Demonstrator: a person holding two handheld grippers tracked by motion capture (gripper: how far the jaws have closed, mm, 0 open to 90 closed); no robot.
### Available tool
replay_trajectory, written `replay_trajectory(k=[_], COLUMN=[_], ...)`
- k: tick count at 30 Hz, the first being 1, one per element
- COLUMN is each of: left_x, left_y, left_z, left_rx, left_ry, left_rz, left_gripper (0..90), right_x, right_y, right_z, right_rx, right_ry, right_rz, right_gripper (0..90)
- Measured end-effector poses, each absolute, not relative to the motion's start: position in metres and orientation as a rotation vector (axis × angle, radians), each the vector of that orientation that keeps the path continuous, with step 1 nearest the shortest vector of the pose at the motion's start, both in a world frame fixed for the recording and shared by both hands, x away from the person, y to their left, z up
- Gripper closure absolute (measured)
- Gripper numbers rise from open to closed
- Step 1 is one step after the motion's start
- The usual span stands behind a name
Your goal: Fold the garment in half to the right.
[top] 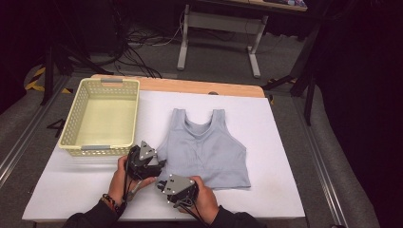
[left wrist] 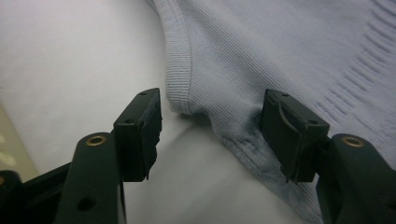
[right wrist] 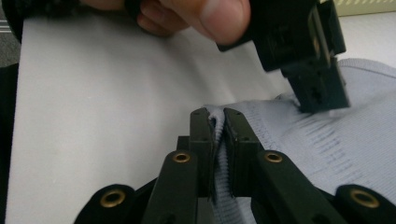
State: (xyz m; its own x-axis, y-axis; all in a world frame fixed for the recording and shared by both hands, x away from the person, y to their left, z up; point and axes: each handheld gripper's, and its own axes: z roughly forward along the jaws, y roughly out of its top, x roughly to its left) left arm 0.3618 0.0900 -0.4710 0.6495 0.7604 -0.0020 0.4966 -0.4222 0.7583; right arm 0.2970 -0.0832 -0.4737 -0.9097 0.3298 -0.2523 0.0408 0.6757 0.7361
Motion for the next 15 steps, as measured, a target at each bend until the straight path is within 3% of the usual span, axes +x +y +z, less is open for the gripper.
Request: replay_trajectory(k=[5, 9, 15], left_x=[0.368, 0.372, 0.372], left_y=[0.082, 0.078, 0.079], left_z=[-0.472, -0.472, -0.472], left_rx=[2.126, 2.118, 2.124], left_ry=[0.996, 1.017, 0.945], left_rz=[0.420, 0.365, 0.285], left_gripper=[38.4, 43.2, 67.6], right_x=[0.296, 0.296, 0.294], right_y=[-0.084, -0.085, -0.089], right_z=[-0.473, -0.470, -0.464], right_rx=[0.296, 0.291, 0.304], right_ry=[2.521, 2.510, 2.493], right_rz=[1.101, 1.115, 1.144], right_gripper=[82.6, 82.8, 82.9])
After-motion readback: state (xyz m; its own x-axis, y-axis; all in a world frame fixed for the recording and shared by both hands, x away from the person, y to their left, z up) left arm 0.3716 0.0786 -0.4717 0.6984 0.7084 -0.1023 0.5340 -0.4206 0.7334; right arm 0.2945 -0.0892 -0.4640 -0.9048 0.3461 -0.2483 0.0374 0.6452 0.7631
